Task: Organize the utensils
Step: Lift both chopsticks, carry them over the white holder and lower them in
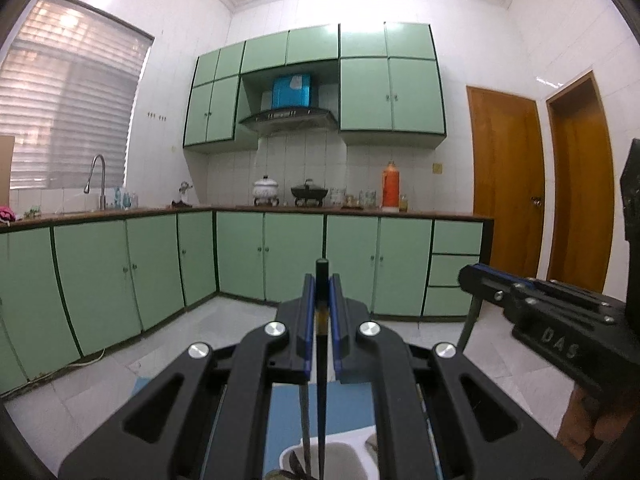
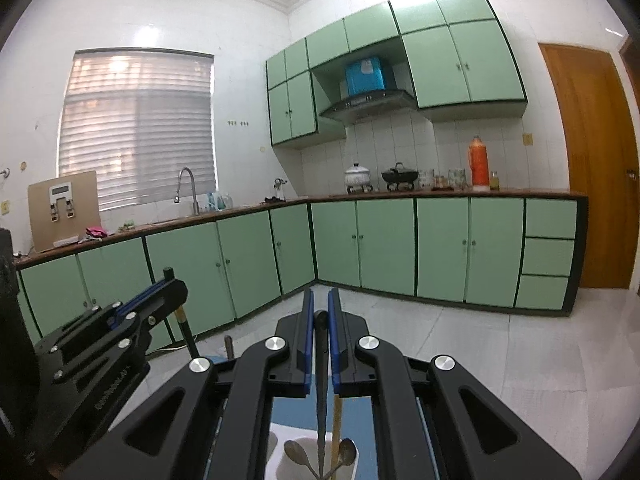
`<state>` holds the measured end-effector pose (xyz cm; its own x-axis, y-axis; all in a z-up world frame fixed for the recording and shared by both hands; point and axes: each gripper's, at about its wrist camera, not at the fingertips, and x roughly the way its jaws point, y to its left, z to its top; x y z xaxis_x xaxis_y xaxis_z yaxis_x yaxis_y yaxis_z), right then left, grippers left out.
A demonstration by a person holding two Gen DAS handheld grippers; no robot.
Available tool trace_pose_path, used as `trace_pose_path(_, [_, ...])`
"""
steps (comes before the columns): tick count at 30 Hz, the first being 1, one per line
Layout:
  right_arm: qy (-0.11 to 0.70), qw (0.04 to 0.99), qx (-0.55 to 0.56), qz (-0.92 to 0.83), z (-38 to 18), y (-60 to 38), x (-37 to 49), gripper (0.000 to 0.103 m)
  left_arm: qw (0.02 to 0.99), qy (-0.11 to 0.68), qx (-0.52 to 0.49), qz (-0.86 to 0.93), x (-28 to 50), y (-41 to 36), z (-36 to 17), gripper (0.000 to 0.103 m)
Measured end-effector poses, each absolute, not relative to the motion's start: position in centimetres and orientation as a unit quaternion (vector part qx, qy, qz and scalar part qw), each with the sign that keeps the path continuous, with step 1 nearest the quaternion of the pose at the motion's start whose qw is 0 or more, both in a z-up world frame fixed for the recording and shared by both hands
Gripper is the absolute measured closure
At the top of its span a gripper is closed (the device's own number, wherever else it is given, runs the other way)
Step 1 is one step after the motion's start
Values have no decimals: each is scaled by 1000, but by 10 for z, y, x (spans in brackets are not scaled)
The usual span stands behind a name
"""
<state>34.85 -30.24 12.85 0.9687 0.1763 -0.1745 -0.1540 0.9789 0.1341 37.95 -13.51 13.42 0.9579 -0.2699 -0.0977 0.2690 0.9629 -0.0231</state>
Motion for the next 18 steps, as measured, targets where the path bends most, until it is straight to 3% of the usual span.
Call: trace_pose_path(18, [141, 983, 90, 77, 74, -315, 367, 96, 984, 132, -1, -119, 412, -123, 70, 96])
